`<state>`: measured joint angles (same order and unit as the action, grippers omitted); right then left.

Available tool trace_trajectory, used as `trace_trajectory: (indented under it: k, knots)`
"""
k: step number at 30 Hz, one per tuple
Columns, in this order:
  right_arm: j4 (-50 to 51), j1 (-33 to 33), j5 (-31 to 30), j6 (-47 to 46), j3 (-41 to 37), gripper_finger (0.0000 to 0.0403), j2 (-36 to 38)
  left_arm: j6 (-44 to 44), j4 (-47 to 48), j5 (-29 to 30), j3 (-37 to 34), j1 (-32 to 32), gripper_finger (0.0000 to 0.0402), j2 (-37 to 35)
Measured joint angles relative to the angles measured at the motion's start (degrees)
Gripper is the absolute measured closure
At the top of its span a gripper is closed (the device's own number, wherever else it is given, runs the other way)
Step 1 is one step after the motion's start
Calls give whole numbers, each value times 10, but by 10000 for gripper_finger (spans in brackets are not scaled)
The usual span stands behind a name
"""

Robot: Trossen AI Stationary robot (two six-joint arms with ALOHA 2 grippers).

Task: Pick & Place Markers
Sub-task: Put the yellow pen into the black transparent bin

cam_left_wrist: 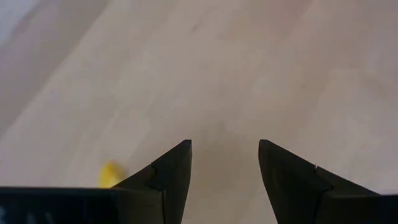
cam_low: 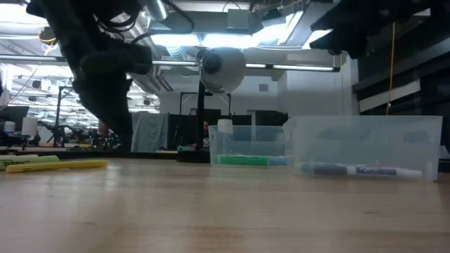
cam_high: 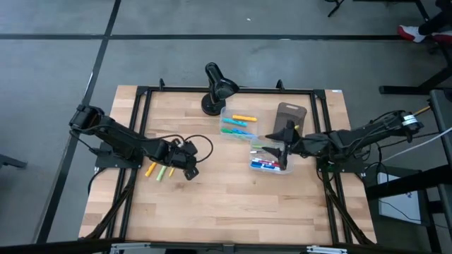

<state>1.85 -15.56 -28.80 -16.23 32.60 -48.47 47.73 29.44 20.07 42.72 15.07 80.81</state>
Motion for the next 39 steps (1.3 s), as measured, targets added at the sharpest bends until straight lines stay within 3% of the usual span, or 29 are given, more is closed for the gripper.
trace_trajectory:
  k: [5,11,26,39]
  knots:
    - [-69,-19,-1,2,0,162,-54,59,108,21,0,0,222,-4]
    - [-88,-28,0,0,0,162,-126,117,210,-50,0,0,222,-3]
    - [-138,-28,-1,0,0,162,-162,131,190,-86,-1,0,223,0]
    - [-146,-28,-1,-15,0,162,-162,107,185,-109,3,0,285,100]
